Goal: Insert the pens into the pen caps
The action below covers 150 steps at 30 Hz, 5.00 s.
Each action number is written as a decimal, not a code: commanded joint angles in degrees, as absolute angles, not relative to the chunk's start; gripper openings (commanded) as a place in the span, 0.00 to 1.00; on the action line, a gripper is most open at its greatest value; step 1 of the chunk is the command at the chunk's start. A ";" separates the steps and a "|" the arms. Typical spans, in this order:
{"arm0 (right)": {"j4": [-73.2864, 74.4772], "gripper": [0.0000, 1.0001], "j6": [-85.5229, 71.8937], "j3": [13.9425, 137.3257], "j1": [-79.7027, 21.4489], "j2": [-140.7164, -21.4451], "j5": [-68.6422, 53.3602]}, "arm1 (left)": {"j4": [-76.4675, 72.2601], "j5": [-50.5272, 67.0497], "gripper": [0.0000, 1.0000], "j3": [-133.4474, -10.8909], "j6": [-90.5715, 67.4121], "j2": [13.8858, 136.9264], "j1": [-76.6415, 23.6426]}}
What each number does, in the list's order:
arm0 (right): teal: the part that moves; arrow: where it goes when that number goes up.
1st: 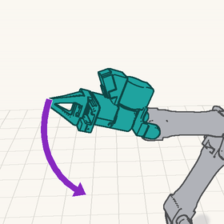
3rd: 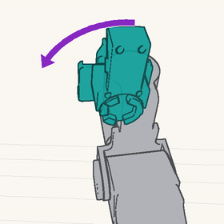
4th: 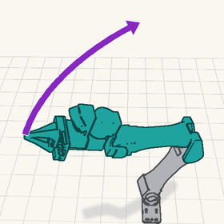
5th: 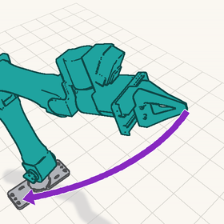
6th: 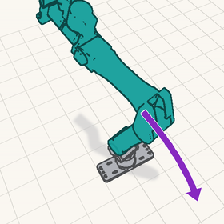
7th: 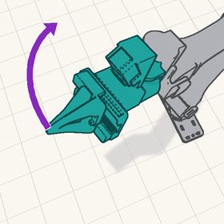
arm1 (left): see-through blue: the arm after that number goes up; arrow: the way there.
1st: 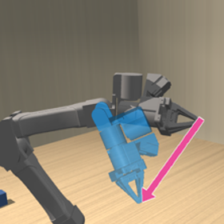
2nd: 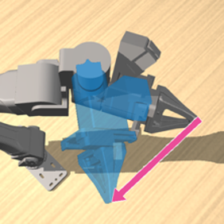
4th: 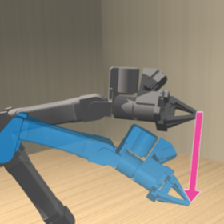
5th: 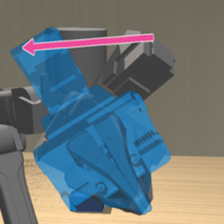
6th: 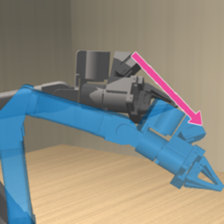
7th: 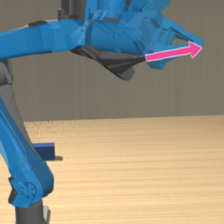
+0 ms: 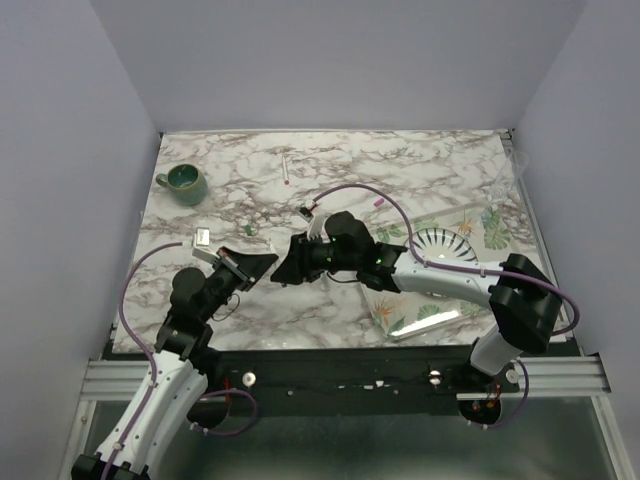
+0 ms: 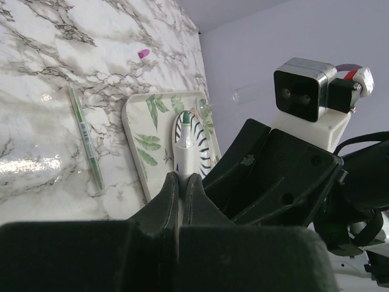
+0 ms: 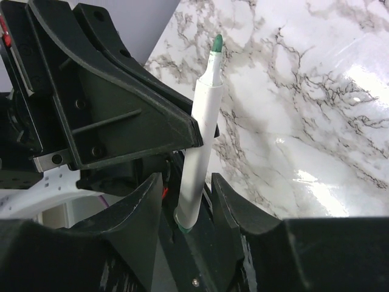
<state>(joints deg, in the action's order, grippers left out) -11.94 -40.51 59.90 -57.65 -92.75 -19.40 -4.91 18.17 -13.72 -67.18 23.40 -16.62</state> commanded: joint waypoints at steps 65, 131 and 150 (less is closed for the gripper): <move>10.19 0.01 -32.08 42.71 -56.25 -48.43 16.26 | 23.47 -11.78 0.00 -72.78 -30.32 111.36 -7.73; 13.71 0.01 -30.94 42.02 -56.34 -45.79 20.56 | 52.55 -16.17 0.55 -74.70 -110.48 105.29 -12.92; 13.62 0.01 -31.20 41.31 -56.34 -45.09 21.18 | 49.22 -17.05 0.30 -73.31 -105.56 109.87 -12.83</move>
